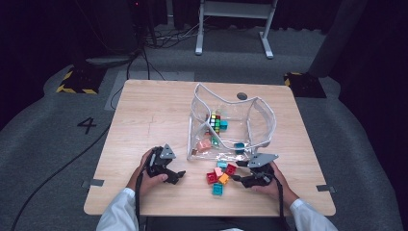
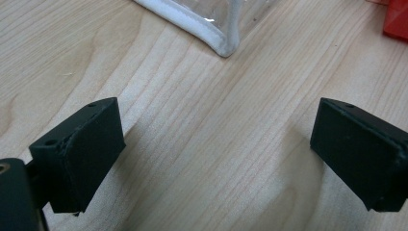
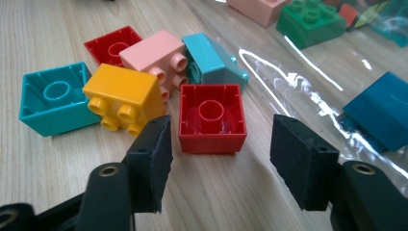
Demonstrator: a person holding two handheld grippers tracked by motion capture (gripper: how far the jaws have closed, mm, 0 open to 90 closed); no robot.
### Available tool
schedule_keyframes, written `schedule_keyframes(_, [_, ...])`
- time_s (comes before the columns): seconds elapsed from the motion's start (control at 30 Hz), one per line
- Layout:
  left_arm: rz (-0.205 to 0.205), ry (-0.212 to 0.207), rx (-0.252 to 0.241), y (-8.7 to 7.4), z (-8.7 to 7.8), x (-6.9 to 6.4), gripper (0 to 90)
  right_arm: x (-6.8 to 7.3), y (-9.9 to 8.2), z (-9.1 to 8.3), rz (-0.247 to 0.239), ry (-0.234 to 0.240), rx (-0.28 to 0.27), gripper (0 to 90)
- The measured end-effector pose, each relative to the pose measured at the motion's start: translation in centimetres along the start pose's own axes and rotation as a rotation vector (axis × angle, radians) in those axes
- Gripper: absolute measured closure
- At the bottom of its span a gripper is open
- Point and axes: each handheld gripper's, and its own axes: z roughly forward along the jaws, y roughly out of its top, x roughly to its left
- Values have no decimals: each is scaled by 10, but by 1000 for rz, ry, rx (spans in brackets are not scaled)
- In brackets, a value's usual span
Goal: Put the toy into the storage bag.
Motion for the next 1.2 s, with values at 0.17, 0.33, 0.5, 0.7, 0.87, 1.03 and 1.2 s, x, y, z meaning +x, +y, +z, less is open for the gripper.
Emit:
schedule_keyframes(0.17, [-1,1,0,0,0,0,47,0,0,4,-2,-8,16,458])
schedule_keyframes(0.33, [0,-1,-1,0,0,0,47,3,3,6,12,-19,26,537])
schedule_keyframes(0.5, [1,0,-1,0,0,0,47,0,1,5,-5,-18,4,587])
schedule_keyframes(0.7, [0,0,0,0,0,0,47,-3,-4,-6,-19,-14,-13,589])
schedule_keyframes(0.87, [-1,0,0,0,0,0,47,-7,-10,-23,4,-21,-18,589])
schedule_keyframes(1.03, [-1,0,0,0,0,0,47,-15,-21,-43,-17,-34,-13,590])
schedule_keyframes(1.2, [0,0,0,0,0,0,47,-30,-33,-66,35,-85,-21,590])
